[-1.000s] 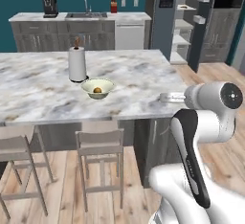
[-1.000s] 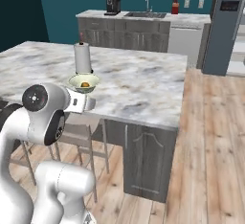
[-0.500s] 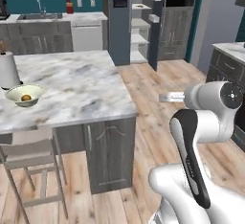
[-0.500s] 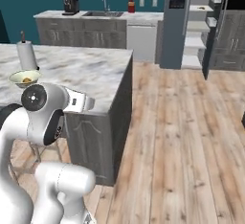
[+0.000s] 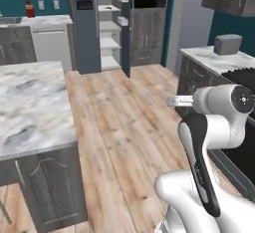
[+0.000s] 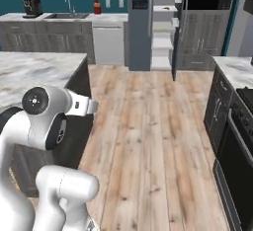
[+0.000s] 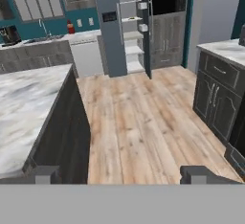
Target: Retrieve the mango and banana from the fridge and place them into the bowl on the dining table.
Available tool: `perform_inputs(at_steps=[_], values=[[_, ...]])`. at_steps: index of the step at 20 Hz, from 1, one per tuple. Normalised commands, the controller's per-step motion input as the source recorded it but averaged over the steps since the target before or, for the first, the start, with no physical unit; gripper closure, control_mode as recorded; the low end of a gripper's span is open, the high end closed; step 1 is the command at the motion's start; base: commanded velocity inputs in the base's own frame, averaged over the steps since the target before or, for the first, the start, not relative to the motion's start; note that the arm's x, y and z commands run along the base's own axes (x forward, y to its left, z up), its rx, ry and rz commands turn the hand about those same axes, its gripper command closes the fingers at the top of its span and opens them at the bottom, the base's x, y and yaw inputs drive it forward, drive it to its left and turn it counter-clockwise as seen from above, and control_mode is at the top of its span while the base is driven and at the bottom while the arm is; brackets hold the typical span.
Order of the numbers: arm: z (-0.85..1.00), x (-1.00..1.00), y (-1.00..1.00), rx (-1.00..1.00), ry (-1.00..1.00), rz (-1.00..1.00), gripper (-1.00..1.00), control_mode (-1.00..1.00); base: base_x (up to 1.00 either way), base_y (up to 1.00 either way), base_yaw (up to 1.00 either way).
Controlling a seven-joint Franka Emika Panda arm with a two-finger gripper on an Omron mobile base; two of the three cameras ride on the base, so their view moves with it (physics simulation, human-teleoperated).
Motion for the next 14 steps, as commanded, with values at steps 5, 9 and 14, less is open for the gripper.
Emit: perform_inputs(at_steps=[5, 9, 14], values=[[0.0, 0.0, 0.0, 0.0, 0.0, 0.0, -1.0, 1.0, 1.0, -0.38, -0.1], [0.0, 0.0, 0.0, 0.0, 0.0, 0.0, -1.0, 1.0, 1.0, -0.02, -0.01], [0.0, 0.0, 0.0, 0.0, 0.0, 0.0, -1.0, 1.0, 1.0, 0.0, 0.0]])
